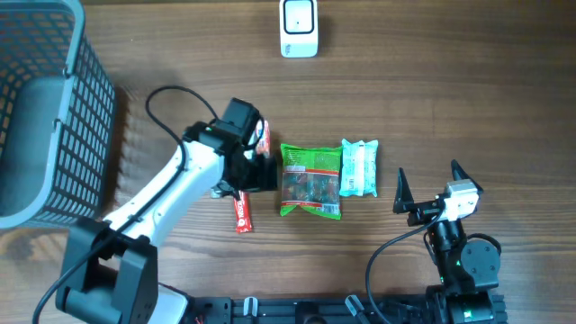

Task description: Scan the item barcode

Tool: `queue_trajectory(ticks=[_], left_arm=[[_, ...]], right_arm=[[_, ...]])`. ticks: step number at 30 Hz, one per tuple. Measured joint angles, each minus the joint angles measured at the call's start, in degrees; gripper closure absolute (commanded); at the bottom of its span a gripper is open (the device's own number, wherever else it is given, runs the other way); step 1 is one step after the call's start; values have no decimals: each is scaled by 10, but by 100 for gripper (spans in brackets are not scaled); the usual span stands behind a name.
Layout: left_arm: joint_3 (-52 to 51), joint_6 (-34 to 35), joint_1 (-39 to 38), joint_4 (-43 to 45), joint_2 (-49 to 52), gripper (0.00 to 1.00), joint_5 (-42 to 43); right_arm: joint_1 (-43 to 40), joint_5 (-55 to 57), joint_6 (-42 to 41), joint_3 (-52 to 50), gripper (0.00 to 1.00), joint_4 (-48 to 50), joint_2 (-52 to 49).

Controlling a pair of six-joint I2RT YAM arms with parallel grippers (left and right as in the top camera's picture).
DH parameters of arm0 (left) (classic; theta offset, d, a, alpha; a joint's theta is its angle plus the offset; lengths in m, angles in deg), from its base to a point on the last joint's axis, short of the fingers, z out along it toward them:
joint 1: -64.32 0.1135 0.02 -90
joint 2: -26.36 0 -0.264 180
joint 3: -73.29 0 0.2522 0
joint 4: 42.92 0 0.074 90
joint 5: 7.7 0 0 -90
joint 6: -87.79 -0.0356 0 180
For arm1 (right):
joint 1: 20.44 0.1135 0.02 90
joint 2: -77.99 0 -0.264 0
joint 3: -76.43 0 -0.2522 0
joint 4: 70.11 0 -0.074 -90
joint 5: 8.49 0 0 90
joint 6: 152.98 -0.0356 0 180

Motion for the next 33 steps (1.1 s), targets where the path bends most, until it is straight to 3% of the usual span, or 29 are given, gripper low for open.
queue_trajectory(ticks=[2, 6, 9, 14, 17, 33], left_arm=[[-1, 13, -11, -2, 0, 46, 0], [-18, 110, -43, -5, 0, 48, -51], [-40, 160, -70, 4, 0, 59, -99], [-58, 216, -97, 23, 0, 59, -142], [-69, 228, -97, 33, 0, 67, -159], [-124, 237, -97, 91, 0, 67, -191]], right_arm=[[0, 0, 0, 0, 0, 0, 0], [0, 0, 0, 0, 1, 0, 0], [0, 0, 0, 0, 0, 0, 0], [0, 0, 0, 0, 0, 0, 0], [0, 0, 0, 0, 0, 0, 0], [0, 0, 0, 0, 0, 0, 0]])
